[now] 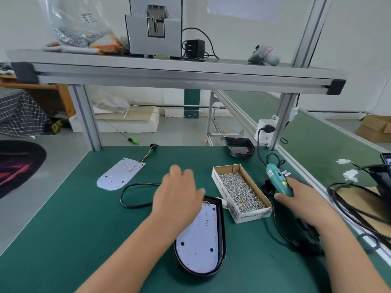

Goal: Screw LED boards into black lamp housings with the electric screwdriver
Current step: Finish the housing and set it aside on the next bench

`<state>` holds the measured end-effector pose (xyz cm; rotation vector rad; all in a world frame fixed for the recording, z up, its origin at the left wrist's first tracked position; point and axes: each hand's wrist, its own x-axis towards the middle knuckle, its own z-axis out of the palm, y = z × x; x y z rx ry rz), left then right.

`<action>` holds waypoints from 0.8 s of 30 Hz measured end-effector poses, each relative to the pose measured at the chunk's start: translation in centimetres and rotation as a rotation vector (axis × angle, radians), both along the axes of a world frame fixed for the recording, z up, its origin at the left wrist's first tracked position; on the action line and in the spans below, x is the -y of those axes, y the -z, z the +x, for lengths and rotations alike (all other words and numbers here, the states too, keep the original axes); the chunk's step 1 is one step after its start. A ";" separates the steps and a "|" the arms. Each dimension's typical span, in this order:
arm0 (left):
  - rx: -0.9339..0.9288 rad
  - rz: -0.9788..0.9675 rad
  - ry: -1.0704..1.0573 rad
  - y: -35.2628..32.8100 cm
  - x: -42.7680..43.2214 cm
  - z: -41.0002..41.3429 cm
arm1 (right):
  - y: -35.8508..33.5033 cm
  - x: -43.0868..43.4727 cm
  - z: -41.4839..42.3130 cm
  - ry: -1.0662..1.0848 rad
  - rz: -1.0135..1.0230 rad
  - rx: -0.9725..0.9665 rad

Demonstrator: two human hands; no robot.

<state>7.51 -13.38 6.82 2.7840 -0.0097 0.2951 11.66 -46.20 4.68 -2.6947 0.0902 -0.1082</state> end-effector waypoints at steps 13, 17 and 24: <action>-0.302 -1.283 -0.087 5.0 -6.7 -1.0 | 0.6 -1.5 -0.4 0.005 -0.273 -0.015; -0.350 -1.550 0.004 5.0 -6.2 -1.2 | 0.3 -4.0 -0.6 -0.052 -0.167 0.261; -0.504 -1.575 0.265 5.2 -4.2 -2.2 | 0.4 -13.8 -3.1 -0.574 0.323 0.288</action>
